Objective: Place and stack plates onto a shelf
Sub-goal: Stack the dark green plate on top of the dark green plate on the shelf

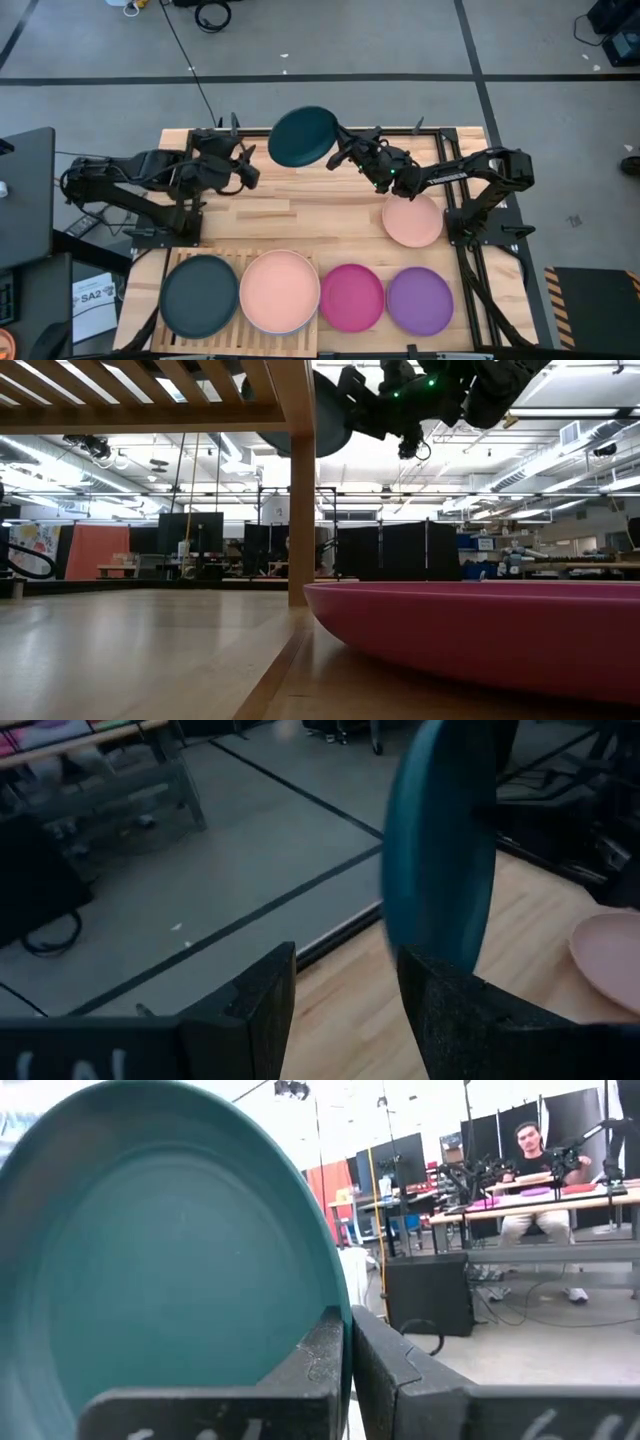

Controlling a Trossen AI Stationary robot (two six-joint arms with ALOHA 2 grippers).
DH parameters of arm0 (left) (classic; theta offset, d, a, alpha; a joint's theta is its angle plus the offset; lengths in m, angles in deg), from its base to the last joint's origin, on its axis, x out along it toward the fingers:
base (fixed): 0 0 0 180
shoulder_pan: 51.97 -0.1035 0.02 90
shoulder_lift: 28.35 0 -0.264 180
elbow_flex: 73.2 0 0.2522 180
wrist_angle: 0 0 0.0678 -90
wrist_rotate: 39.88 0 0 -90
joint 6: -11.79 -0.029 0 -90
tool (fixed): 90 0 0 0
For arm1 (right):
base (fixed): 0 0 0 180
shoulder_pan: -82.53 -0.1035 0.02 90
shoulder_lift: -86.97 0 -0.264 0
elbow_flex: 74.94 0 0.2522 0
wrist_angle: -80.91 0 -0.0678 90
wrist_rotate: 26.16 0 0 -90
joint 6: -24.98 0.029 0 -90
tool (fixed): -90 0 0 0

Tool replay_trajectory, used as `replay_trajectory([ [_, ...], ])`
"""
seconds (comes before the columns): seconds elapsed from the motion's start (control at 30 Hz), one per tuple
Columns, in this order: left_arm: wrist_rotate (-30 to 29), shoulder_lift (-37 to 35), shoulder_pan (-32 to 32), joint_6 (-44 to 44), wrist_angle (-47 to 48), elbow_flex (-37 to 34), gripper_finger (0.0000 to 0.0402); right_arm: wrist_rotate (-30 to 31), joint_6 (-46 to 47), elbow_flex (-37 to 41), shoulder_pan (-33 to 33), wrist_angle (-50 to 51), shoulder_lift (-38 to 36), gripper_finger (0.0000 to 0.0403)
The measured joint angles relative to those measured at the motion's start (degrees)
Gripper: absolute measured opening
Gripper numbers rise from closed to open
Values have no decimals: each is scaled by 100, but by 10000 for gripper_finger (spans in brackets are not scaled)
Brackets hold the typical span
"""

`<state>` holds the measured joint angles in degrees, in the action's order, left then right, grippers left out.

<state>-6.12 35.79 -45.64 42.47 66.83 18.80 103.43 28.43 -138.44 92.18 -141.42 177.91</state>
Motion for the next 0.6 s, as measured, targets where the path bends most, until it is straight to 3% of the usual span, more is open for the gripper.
replay_trajectory([
  [0.3,613,424,-485,-828,-897,-4,183,-1,2,0,11,-69,-9,18],
  [0.6,603,1012,-784,-1183,-1184,-2,183,0,-54,-2,11,-14,-9,19],
])
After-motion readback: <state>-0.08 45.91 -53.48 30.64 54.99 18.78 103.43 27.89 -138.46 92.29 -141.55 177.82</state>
